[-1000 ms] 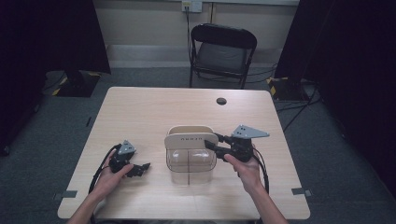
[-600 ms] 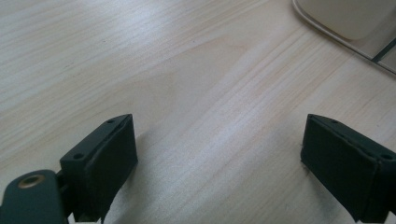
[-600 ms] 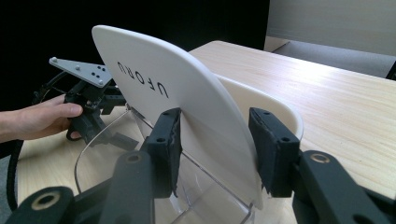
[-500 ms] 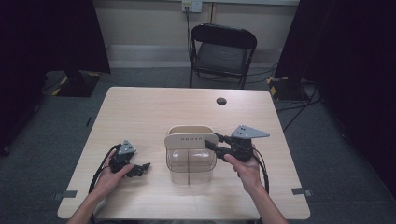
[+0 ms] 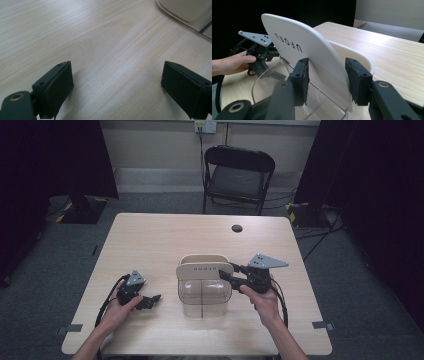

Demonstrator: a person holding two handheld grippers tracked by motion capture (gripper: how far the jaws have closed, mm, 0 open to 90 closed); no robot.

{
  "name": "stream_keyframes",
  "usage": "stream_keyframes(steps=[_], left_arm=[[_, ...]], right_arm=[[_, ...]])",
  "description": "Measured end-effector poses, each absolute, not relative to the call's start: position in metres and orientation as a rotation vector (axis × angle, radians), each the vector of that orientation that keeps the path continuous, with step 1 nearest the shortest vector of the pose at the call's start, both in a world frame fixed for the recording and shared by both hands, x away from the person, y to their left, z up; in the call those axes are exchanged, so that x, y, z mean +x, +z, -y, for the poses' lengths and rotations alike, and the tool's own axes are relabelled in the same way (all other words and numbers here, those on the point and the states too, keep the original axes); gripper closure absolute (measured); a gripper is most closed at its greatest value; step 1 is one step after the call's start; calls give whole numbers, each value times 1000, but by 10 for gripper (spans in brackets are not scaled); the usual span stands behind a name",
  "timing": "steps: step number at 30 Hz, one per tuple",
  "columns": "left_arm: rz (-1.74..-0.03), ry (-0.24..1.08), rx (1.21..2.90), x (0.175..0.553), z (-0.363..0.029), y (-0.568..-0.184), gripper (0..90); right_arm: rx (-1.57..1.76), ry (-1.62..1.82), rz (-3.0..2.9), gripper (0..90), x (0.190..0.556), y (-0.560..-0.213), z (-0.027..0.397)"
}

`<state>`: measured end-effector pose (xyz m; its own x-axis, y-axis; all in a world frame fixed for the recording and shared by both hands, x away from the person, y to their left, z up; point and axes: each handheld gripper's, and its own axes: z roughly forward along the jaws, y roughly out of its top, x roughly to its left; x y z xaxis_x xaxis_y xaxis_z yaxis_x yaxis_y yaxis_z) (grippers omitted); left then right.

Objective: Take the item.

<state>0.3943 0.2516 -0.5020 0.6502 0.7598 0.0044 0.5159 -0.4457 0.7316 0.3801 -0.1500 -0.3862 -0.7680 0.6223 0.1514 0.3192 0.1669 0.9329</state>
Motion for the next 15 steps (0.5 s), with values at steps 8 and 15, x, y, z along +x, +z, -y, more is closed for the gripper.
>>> stream_keyframes(steps=[8,15], left_arm=[[-986,434,2147,394,-252,-502,99],[-986,434,2147,394,-252,-502,99]], right_arm=[[907,1636,-2179,555,380,-386,150],[913,1637,-2177,552,380,-386,150]])
